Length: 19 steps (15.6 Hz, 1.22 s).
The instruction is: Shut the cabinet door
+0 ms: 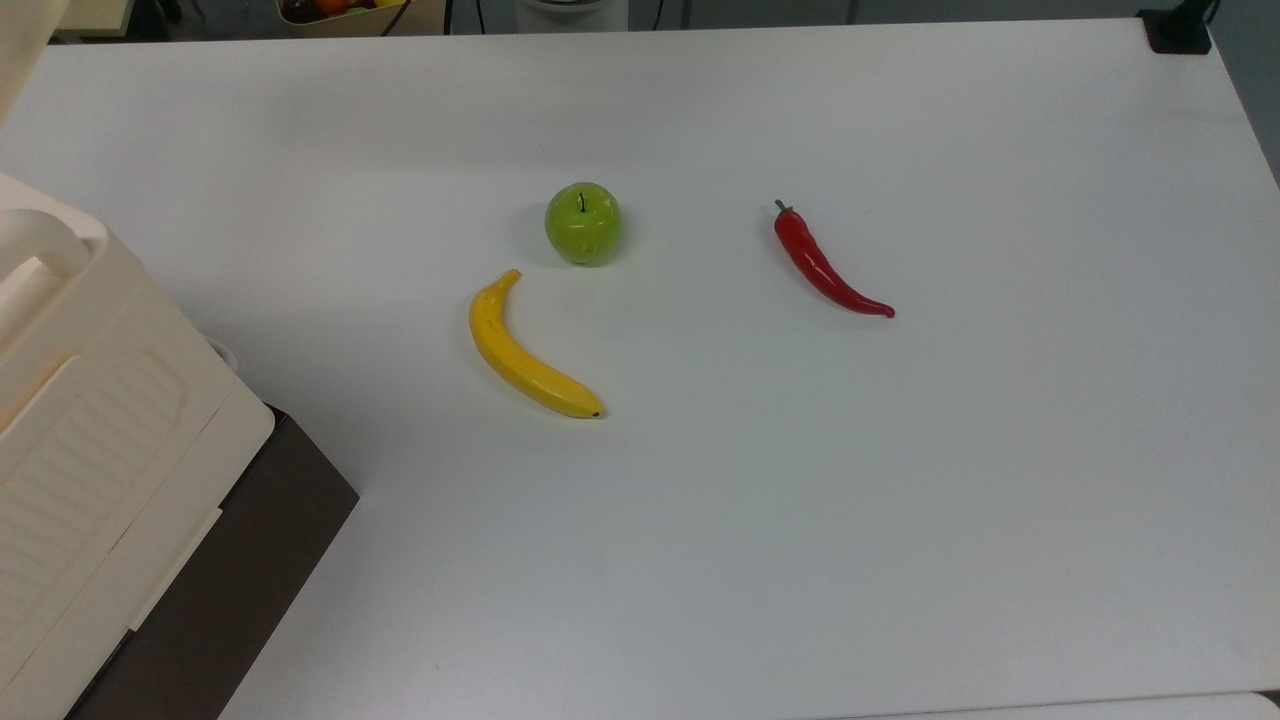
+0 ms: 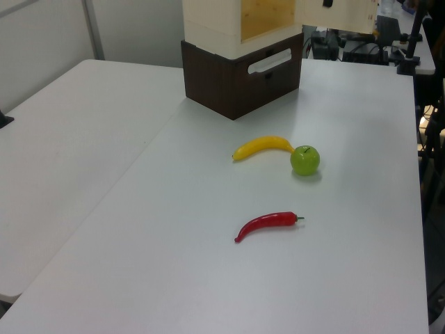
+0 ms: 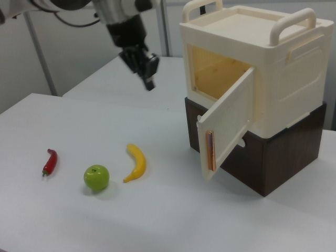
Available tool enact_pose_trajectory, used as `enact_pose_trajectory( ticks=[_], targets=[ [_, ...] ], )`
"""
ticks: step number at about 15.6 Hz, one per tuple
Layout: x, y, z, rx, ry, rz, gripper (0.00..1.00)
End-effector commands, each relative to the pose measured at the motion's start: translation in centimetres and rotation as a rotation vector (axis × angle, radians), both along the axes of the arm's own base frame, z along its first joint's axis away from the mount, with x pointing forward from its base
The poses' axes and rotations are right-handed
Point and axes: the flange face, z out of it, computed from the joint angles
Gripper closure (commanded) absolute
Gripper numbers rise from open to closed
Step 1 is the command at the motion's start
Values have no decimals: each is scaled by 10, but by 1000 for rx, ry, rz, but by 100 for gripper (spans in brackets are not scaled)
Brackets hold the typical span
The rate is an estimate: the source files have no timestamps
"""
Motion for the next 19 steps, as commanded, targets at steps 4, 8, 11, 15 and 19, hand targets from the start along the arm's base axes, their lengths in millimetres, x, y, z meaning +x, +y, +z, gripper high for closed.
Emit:
enact_pose_trajectory(
  ticks=[4, 8, 11, 15, 19],
  targets=[
    [-23, -92, 38, -87, -204, -137, 99],
    [-38, -141, 44, -138, -287, -216, 99],
    [-51, -169, 43, -159, -294, -229, 99],
    [-67, -196, 24, -180, -220, -152, 99],
    [-65, -197, 3, -162, -172, -122, 99]
  ],
)
